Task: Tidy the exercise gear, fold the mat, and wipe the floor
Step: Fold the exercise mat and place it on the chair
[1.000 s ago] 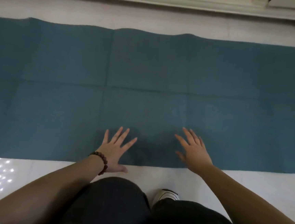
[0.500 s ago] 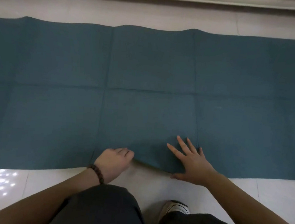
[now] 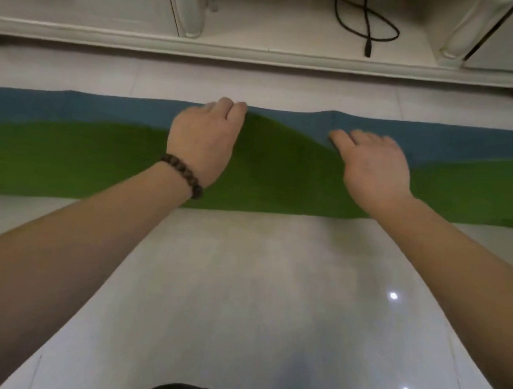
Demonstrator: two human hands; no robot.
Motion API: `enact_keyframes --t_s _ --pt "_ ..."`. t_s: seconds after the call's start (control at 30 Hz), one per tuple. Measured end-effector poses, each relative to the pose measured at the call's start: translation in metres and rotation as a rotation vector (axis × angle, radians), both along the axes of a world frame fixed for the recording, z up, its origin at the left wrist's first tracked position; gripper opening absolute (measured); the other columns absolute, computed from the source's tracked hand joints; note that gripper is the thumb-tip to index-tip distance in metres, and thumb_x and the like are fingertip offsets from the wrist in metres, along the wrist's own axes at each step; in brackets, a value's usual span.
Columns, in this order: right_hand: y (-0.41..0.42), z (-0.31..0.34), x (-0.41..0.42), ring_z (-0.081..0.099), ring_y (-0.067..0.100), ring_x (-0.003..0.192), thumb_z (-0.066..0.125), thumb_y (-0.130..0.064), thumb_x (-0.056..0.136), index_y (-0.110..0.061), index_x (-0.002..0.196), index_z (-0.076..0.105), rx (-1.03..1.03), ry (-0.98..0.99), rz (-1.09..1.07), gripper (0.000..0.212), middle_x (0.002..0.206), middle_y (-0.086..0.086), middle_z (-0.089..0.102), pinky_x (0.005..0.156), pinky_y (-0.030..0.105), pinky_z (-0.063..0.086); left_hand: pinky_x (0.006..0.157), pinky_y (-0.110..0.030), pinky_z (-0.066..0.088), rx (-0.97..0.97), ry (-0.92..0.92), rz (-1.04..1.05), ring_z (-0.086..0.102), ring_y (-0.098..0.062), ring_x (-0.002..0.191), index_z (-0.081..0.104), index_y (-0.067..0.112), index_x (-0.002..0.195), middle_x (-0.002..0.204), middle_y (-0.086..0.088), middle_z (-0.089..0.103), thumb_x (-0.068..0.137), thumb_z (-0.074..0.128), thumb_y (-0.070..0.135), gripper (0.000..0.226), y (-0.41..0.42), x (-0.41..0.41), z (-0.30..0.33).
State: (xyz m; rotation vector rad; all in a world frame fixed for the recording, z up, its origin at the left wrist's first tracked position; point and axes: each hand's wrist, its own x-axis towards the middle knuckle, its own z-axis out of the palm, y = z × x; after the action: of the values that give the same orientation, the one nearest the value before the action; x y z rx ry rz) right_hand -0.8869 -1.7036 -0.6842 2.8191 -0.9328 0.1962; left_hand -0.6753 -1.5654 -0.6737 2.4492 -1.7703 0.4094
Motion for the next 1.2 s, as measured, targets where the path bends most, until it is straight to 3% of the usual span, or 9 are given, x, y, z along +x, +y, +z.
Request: enact_keyframes --t_s 0.07,0.2,0.27,0.37,0.57,0.77,0.9,1.07,1.2 --pt "-0.021 0.005 0.018 0.057 0.034 0.094 0.043 0.002 0.082 -0.009 0.122 0.050 -0.030 0.003 -0.023 0.043 0.103 0.018 0.062 0.087 0.043 0.035 0.107 -0.049 0.034 -0.174 -0.064 -0.028 0.046 -0.037 0.126 0.045 0.014 0.137 0.138 -0.021 0.047 0.085 0.054 -0.003 0.055 -0.018 0.011 -0.002" --pt "-0.047 -0.007 0.035 0.029 0.030 0.139 0.052 -0.008 0.087 -0.015 0.143 0.030 -0.097 -0.021 -0.114 0.060 0.144 0.017 0.041 0.112 0.063 0.005 0.117 -0.053 0.011 -0.295 -0.011 -0.101 0.012 -0.034 0.144 0.028 0.024 0.148 0.155 -0.019 0.020 0.082 0.066 0.007 0.078 -0.029 0.006 -0.039" --pt "-0.050 -0.014 0.036 0.005 0.029 0.146 0.056 -0.024 0.089 -0.022 0.151 0.010 -0.103 -0.127 -0.144 0.077 0.158 0.014 0.010 0.110 0.064 -0.003 0.116 -0.056 0.008 -0.192 0.050 -0.114 0.005 -0.032 0.146 0.019 0.026 0.151 0.158 -0.015 0.010 0.084 0.067 0.020 0.082 -0.020 -0.004 -0.068" --pt "-0.036 -0.045 0.028 -0.001 0.032 0.146 0.057 -0.040 0.087 -0.028 0.151 0.002 -0.052 -0.168 -0.074 0.085 0.159 0.013 -0.001 0.111 0.065 0.001 0.116 -0.060 0.004 0.072 0.122 -0.108 -0.009 -0.033 0.147 0.000 0.030 0.153 0.160 -0.014 -0.007 0.089 0.060 0.038 0.088 -0.003 -0.014 -0.121" --pt "-0.008 -0.143 -0.010 -0.025 0.032 0.141 0.036 -0.073 0.083 -0.045 0.144 -0.020 0.316 0.253 -0.123 0.087 0.153 0.005 -0.031 0.110 0.068 0.003 0.113 -0.067 -0.003 0.476 0.267 0.056 -0.032 -0.034 0.140 -0.031 0.038 0.144 0.150 -0.008 -0.042 0.092 0.037 0.063 0.089 0.007 -0.021 -0.186" --pt "-0.029 -0.189 -0.034 -0.018 0.030 0.144 0.028 -0.084 0.076 -0.051 0.140 -0.020 0.568 0.481 -0.302 0.087 0.156 -0.004 -0.025 0.107 0.071 0.007 0.112 -0.068 -0.003 0.686 0.392 0.148 -0.025 -0.034 0.144 -0.025 0.041 0.146 0.156 0.000 -0.031 0.092 0.030 0.068 0.082 -0.011 -0.016 -0.204" --pt "-0.029 -0.191 -0.033 -0.009 0.034 0.145 0.016 -0.070 0.089 -0.046 0.145 -0.015 0.467 0.489 -0.254 0.069 0.159 0.001 -0.014 0.109 0.066 0.010 0.115 -0.062 0.000 0.750 0.463 0.194 -0.019 -0.032 0.146 -0.018 0.037 0.150 0.159 0.002 -0.024 0.097 0.030 0.059 0.074 -0.005 -0.023 -0.194" --pt "-0.037 -0.174 -0.019 0.009 0.052 0.139 0.025 -0.008 0.099 -0.024 0.150 -0.013 0.400 0.641 -0.131 0.065 0.155 0.026 -0.006 0.108 0.058 0.029 0.116 -0.062 0.003 0.796 0.546 0.259 -0.014 -0.028 0.148 -0.012 0.035 0.152 0.160 0.004 -0.019 0.099 0.034 0.049 0.071 0.009 -0.036 -0.181" --pt "-0.038 -0.177 -0.018 0.012 0.054 0.137 0.024 -0.004 0.097 -0.023 0.150 -0.014 0.372 0.655 -0.099 0.067 0.156 0.024 -0.003 0.106 0.059 0.032 0.116 -0.061 0.002 0.706 0.514 0.297 -0.011 -0.030 0.148 -0.009 0.033 0.153 0.162 0.001 -0.014 0.101 0.031 0.041 0.066 -0.003 -0.036 -0.183"
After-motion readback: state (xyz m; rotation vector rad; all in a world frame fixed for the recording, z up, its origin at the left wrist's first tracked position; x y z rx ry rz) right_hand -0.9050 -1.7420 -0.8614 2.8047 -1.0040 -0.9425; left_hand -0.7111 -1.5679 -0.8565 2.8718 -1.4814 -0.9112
